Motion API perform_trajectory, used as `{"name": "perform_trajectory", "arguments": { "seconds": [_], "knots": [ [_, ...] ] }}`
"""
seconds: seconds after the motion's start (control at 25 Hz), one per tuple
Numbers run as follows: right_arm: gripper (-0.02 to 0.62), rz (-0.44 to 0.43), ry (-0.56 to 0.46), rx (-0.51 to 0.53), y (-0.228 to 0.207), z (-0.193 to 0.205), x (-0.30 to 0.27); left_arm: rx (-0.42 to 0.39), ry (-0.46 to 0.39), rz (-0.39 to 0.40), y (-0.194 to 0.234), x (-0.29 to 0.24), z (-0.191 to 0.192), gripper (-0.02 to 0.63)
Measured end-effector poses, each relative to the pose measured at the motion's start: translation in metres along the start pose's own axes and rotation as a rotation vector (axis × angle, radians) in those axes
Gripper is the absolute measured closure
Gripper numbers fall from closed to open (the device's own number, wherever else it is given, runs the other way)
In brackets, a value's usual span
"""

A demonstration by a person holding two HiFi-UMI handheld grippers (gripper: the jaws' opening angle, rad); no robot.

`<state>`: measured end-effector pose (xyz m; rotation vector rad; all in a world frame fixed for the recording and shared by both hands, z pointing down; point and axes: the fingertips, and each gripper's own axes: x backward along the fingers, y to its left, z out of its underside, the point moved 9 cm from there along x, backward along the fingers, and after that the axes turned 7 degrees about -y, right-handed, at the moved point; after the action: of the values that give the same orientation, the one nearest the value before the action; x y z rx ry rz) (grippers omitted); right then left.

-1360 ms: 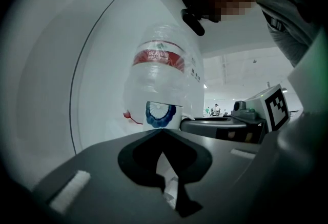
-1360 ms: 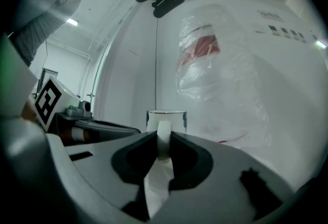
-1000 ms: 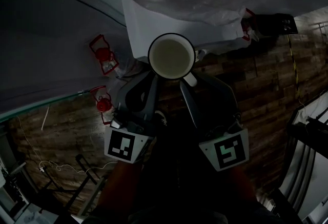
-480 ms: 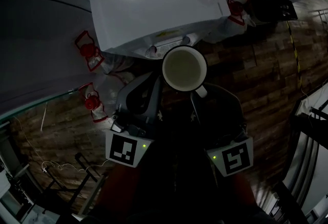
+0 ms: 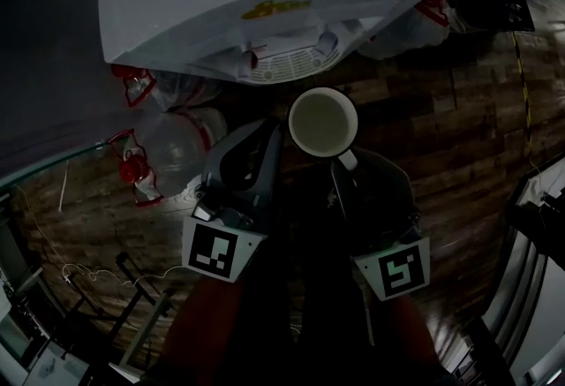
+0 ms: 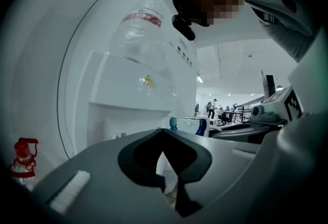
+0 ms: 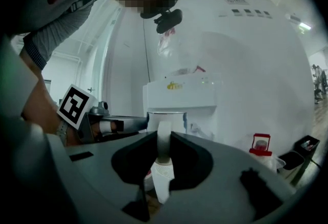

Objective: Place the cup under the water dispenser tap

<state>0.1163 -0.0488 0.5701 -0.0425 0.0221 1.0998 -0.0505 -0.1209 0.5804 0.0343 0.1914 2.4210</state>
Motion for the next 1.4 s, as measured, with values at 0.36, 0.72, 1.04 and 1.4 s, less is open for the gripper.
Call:
{"name": "perform_trajectory", "arguments": {
  "seconds": [0.36, 0.72, 1.04, 1.4],
  "knots": [
    [0.534, 0.055, 0.018, -0.017, -0.027, 0.085, -0.013, 0.012, 0.006, 0.01, 0.011, -0.029, 0.074, 0.598],
    [0.534, 0.067, -0.037, -0.011, -0.058, 0.15, -0.045, -0.004, -0.06, 0.011, 0.032, -0.062, 0.12, 0.597],
    [0.534, 0.044, -0.066, 0.014, -0.079, 0.192, -0.072, -0.009, -0.062, -0.002, 0.044, -0.08, 0.154, 0.597],
    [0.532, 0.051, -0.081, 0.015, -0.079, 0.206, -0.081, -0.024, -0.081, -0.012, 0.05, -0.086, 0.158, 0.597]
  ]
}}
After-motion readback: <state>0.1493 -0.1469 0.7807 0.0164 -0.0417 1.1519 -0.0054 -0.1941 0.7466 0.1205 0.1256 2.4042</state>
